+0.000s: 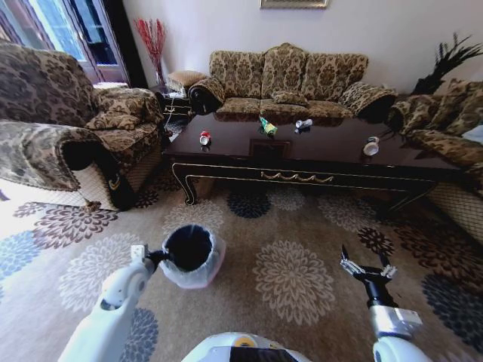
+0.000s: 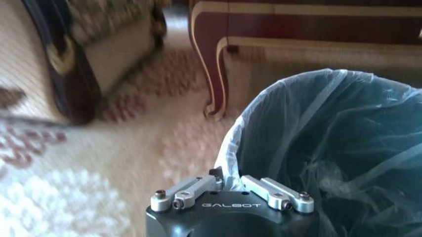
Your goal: Move to the front of the table and place the trash on the table into the trash bin.
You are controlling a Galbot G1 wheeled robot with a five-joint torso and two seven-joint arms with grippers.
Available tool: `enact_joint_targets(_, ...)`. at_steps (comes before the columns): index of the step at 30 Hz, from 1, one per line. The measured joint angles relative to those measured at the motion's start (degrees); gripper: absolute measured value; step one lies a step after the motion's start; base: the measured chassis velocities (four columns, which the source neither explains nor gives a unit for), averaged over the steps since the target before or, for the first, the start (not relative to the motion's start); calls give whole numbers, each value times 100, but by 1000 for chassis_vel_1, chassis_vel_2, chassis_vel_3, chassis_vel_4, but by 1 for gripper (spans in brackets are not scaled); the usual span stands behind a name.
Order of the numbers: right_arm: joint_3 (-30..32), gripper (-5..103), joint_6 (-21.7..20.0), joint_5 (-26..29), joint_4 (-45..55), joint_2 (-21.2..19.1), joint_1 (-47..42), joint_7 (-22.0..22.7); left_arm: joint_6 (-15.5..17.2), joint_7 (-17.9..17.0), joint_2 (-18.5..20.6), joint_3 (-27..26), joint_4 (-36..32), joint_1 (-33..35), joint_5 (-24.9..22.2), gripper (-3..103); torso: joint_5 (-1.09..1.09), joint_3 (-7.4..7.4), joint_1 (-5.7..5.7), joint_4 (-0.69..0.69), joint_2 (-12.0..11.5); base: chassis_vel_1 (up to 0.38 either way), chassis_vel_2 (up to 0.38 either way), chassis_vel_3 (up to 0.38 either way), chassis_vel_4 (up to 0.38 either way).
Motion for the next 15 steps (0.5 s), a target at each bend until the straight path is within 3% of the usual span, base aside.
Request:
enact_joint_targets(9,-147,100,-16,130,455,-101,-1,-291,-17,48,90,-511,-1539,1087,98,1,0,0,0,0,1,0,0,0,0)
enact_joint_targets(15,-568,100,-211,153,1006,-217,141,-249,-187,-240,-45,-553,-1654,1142,298,1,-1,0,0,0,1,0,0,0,0)
